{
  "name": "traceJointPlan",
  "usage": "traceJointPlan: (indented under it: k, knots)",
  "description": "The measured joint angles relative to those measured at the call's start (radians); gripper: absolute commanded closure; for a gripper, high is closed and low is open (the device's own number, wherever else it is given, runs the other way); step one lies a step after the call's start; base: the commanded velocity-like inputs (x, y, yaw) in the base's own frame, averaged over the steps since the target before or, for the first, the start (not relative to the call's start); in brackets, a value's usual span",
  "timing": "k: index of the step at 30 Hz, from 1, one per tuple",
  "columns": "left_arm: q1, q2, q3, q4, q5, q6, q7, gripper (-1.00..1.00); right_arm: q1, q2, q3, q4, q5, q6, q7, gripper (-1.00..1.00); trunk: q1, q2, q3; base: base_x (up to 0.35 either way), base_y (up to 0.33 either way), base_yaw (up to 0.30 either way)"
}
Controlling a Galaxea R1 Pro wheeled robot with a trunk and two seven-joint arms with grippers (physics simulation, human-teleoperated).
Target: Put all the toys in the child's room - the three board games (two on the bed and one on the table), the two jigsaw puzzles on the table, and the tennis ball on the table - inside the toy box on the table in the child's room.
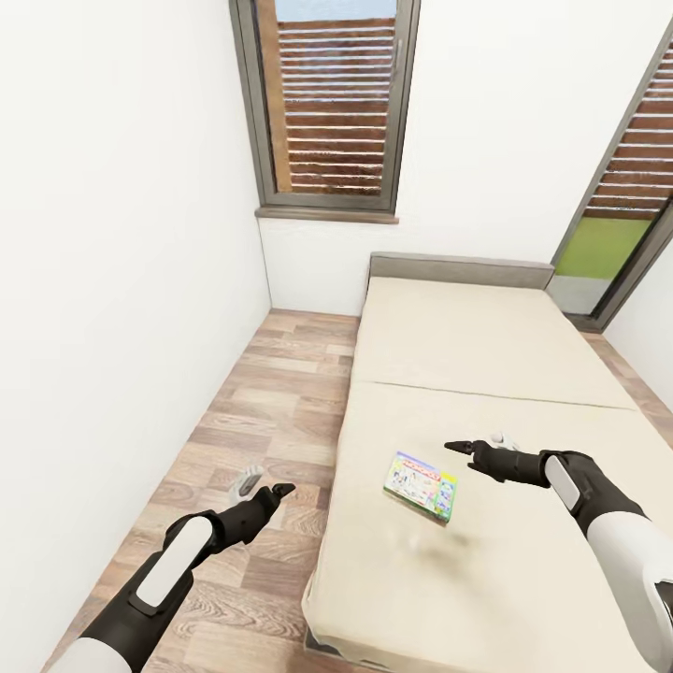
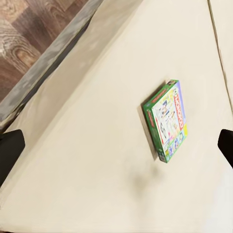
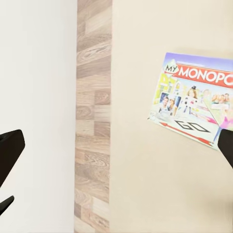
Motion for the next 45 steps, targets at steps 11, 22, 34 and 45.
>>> traceJointPlan:
  k: [11, 22, 34, 45]
  knots:
    - [0.000, 0.000, 0.001, 0.000, 0.001, 0.000, 0.000, -1.00, 0.000, -0.001, 0.000, 0.000, 0.000, -0.001, -0.008, -1.00, 0.042, -0.077, -0.035, 0.000, 0.000, 0.000]
    - [0.000, 0.000, 0.001, 0.001, 0.001, 0.000, 0.000, -1.00, 0.000, -0.002, -0.002, 0.000, 0.000, 0.000, -0.013, -1.00, 0.084, -0.154, -0.069, 0.000, 0.000, 0.000]
    - [0.000, 0.000, 0.001, 0.000, 0.001, -0.001, 0.000, -1.00, 0.000, -0.004, -0.006, 0.000, 0.000, 0.000, -0.015, -1.00, 0.130, -0.238, -0.107, 0.000, 0.000, 0.000]
    - [0.000, 0.000, 0.001, 0.000, 0.001, -0.001, 0.000, -1.00, 0.000, -0.005, -0.006, 0.000, 0.000, 0.001, -0.015, -1.00, 0.173, -0.315, -0.145, 0.000, 0.000, -0.048]
